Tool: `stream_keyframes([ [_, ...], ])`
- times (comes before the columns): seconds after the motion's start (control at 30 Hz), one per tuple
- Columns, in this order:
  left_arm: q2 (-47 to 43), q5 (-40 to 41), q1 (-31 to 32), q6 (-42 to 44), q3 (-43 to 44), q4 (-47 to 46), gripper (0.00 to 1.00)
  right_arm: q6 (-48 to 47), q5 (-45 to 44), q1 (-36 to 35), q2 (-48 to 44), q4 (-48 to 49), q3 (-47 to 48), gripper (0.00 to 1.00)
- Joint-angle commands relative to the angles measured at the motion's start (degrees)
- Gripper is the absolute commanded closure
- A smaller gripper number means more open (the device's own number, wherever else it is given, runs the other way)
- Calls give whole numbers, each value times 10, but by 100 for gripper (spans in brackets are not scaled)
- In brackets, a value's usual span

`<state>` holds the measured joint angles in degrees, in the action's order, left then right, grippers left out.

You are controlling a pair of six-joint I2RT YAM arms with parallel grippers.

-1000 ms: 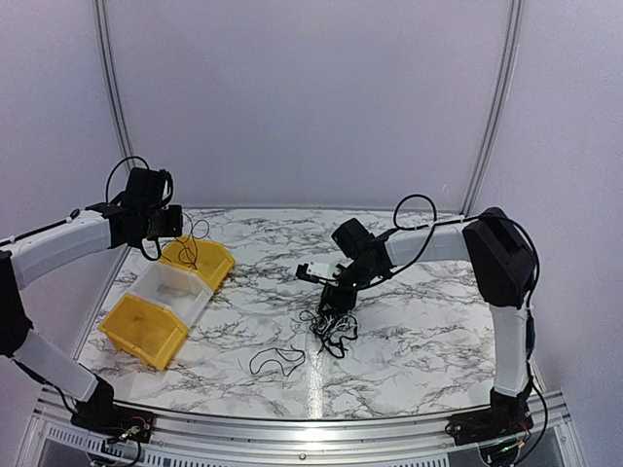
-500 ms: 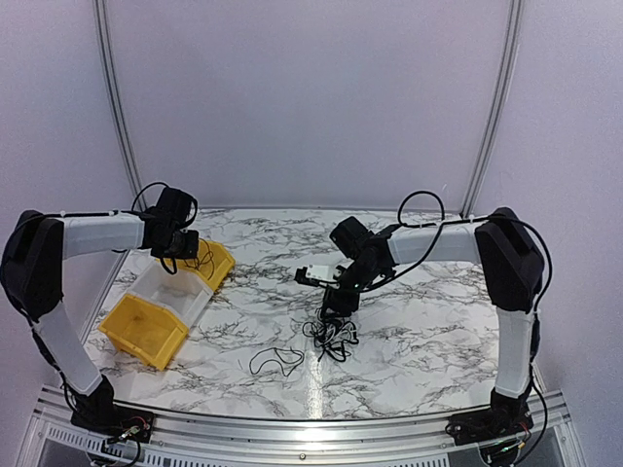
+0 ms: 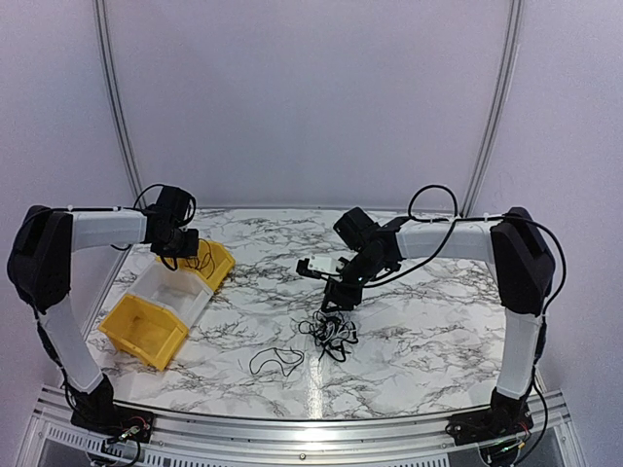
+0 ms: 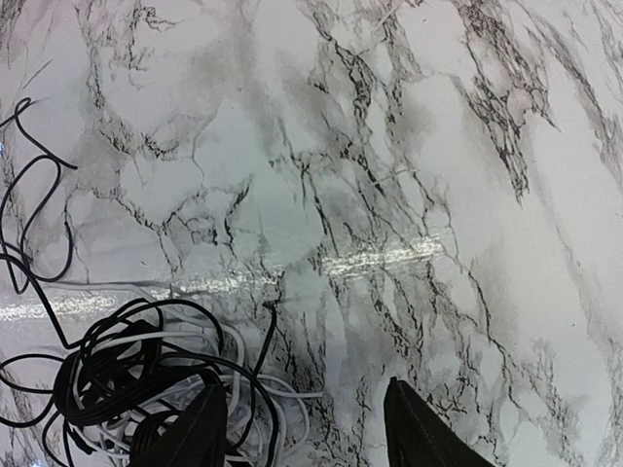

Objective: Untangle the cables

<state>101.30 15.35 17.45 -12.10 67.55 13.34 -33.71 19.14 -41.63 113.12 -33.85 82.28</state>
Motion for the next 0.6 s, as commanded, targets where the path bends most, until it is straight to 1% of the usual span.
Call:
stream_keyframes([
  [0.0,15,-64,-39,-18,27,18,82,-5,3,-9,-4,-10,6,44],
  [0.07,-3,-66,-44,-17,25,15,76,-6,3,-9,-5,-11,7,44],
  [0.23,-44,-92,-45,-7,7,7,64,-5,6,-10,-7,-11,7,44],
  [0.43,-119,-96,-39,-7,-27,8,61,-5,6,-11,-7,-14,8,44],
  [0.5,-168,-103,-6,-1,-42,9,60,-8,5,-10,-12,-14,7,45],
  [0.57,-212,-91,60,25,-48,3,58,-10,5,-10,-18,-13,5,45],
])
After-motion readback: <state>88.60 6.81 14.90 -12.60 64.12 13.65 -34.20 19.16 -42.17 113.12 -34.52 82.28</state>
